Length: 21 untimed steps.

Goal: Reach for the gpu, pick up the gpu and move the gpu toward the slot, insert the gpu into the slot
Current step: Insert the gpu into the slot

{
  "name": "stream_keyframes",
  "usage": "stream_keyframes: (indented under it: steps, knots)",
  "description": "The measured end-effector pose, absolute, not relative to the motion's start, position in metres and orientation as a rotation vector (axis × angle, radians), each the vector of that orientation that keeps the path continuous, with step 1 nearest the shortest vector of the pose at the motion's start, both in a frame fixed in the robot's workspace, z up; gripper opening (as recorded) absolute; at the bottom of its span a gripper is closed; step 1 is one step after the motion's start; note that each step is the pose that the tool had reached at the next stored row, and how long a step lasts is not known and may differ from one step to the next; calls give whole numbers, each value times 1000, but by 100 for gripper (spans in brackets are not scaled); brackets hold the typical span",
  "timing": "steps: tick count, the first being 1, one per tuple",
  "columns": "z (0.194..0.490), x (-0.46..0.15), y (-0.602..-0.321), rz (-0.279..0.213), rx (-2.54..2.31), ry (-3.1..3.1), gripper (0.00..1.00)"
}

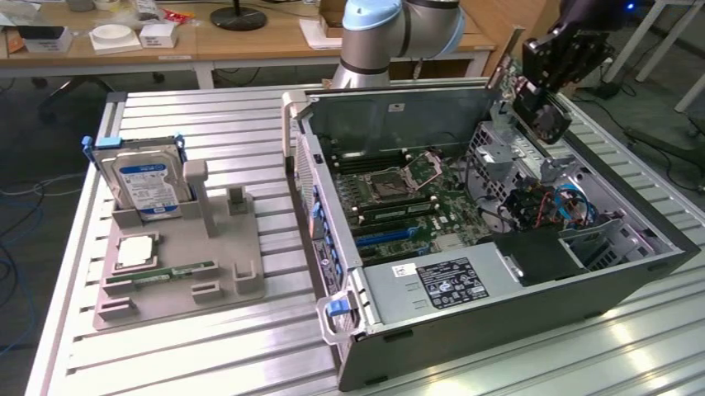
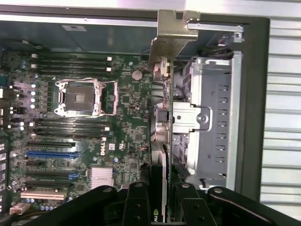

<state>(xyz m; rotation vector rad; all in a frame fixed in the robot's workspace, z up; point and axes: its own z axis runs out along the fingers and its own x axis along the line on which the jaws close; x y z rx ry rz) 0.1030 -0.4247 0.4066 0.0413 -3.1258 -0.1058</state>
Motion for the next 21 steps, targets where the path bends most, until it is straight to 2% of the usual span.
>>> stream_keyframes:
  steps: [21]
  knots:
    - [404,39,-425,-105,65,-3122,27]
